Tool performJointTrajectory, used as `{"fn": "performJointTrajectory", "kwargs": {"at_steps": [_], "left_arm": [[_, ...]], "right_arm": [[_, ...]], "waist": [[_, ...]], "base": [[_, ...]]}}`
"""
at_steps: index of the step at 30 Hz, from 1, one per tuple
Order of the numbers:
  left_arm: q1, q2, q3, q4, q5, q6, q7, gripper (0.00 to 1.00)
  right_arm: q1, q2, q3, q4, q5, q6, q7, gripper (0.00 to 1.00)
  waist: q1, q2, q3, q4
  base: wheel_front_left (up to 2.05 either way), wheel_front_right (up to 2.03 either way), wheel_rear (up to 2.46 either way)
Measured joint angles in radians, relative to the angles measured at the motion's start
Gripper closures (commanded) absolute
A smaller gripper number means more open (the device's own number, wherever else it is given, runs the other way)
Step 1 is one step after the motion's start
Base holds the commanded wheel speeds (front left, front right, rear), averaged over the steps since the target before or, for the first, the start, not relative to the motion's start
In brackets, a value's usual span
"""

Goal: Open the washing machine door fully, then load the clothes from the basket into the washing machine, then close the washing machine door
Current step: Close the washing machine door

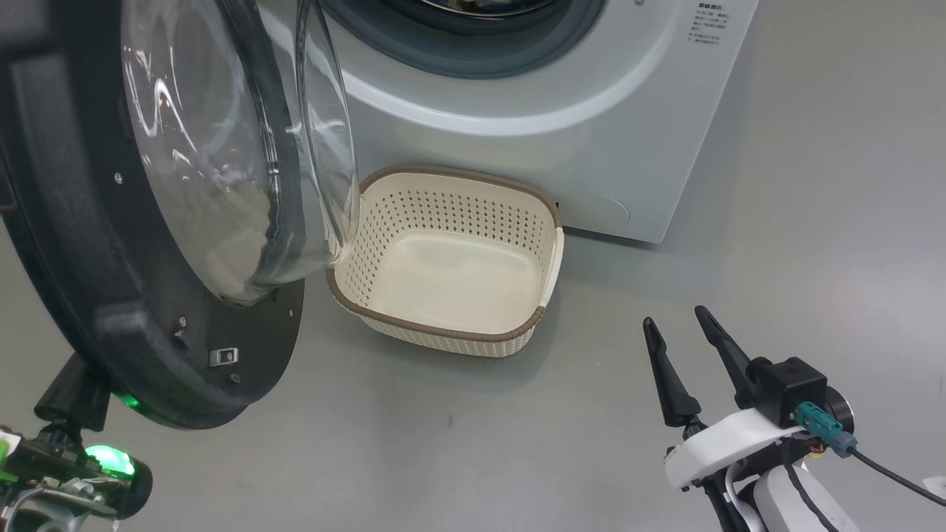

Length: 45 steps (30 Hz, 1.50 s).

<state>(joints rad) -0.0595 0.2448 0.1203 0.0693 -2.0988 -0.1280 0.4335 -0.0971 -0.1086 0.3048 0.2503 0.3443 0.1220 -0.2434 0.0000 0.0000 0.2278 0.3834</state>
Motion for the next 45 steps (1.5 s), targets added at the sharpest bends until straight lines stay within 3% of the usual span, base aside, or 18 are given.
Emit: {"fn": "performJointTrajectory", "kwargs": {"at_steps": [10,23,45], "left_arm": [[0.003,-0.005,-0.006,-0.022,-0.058,0.0,0.106,1.0],[0.007,-0.009,-0.045,-0.029,-0.057,0.0,0.182,1.0],[-0.031,-0.097,-0.027,-0.013,-0.028,0.0,0.18,1.0]], "right_arm": [[-0.018,0.005,0.005,0.006,0.002,0.0,0.0,0.0],[-0.019,0.012,0.02,0.018,0.002,0.0,0.0,0.0],[-0.023,0.024,0.026,0.025,0.015,0.0,-0.001,0.0]], "waist": [[0.0,0.0,0.003,-0.037],[0.0,0.0,-0.011,-0.099],[0.0,0.0,-0.039,-0.272]], "base": [[0.0,0.0,0.0],[0.0,0.0,0.0],[0.0,0.0,0.0]]}}
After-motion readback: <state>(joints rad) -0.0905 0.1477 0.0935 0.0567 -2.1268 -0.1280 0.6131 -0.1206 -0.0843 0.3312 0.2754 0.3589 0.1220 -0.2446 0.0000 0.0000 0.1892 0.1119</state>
